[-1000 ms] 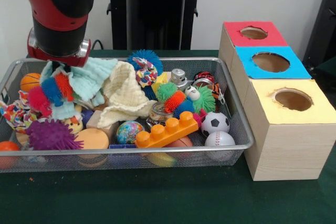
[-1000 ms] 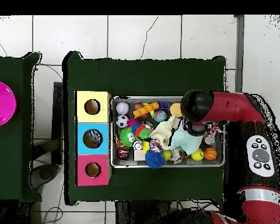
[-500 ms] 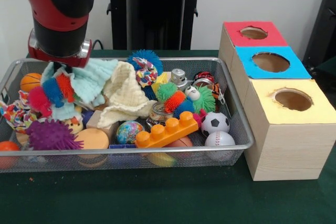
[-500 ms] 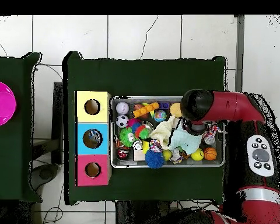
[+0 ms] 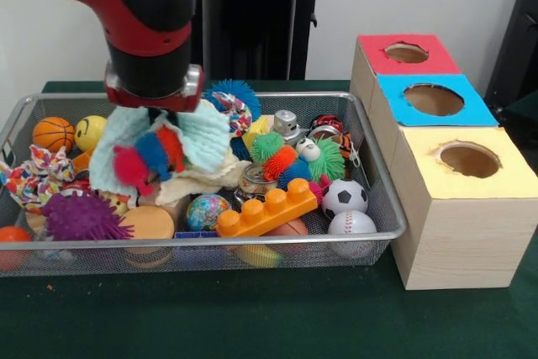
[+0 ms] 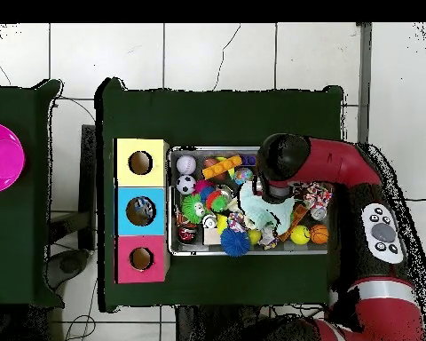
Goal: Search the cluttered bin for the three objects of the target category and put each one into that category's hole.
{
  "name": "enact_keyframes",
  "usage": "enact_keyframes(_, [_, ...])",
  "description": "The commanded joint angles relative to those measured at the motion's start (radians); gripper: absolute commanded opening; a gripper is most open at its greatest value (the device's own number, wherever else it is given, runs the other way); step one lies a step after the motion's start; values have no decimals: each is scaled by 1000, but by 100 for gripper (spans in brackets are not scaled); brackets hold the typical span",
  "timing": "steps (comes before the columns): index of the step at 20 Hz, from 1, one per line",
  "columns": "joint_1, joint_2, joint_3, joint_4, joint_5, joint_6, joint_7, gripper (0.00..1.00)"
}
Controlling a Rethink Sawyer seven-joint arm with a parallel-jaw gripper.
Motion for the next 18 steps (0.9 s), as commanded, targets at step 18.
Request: enact_keyframes(18, [131,-22,66,172,247,-137,149,0])
